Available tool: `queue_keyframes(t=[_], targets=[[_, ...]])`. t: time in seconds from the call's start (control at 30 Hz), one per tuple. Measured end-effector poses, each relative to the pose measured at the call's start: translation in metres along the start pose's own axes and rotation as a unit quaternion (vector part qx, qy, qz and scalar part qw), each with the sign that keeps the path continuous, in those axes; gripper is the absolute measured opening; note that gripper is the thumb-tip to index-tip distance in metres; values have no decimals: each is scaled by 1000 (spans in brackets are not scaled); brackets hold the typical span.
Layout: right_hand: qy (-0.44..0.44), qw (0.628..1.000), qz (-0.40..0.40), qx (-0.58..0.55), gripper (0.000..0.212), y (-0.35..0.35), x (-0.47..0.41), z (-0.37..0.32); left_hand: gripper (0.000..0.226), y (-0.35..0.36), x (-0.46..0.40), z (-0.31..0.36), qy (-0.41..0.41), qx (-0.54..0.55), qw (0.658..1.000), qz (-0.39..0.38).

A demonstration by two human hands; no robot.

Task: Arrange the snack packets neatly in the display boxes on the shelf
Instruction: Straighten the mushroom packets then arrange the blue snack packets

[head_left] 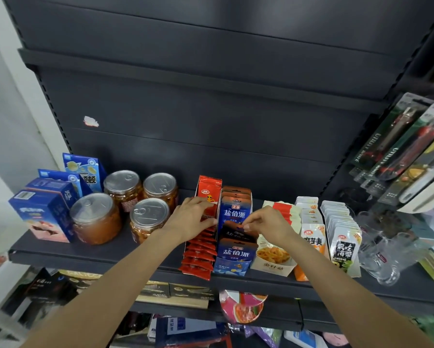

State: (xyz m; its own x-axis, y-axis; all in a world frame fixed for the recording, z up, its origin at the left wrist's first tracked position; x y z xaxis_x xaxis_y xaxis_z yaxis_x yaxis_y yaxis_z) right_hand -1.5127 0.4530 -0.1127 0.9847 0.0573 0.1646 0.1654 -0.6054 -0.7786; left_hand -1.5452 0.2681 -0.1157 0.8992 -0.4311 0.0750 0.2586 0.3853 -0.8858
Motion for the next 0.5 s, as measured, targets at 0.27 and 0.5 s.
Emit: queue_keyframes(t=[0.27, 0.5], targets=[[-8, 999, 42, -9, 10, -9, -3, -9, 74, 11, -4, 7, -34, -36, 998, 36], [-66, 982, 178, 27, 8, -54, 8, -28, 85, 11, -7, 6, -23, -35, 999, 13]])
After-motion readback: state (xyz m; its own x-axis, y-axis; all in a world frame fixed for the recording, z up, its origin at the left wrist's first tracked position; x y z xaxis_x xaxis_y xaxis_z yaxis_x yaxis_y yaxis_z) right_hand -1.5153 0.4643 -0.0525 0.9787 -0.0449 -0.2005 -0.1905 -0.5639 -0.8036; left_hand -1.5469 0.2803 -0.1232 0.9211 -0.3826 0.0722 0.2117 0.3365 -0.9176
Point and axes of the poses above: each hand's wrist, its own x-axis away from the middle knuckle, its own y-axis out of the palm, z = x × y, the point moved 6 cm from there along -x, towards the middle knuckle, and after that the axes turned 3 degrees about x, right-handed, at the moved point
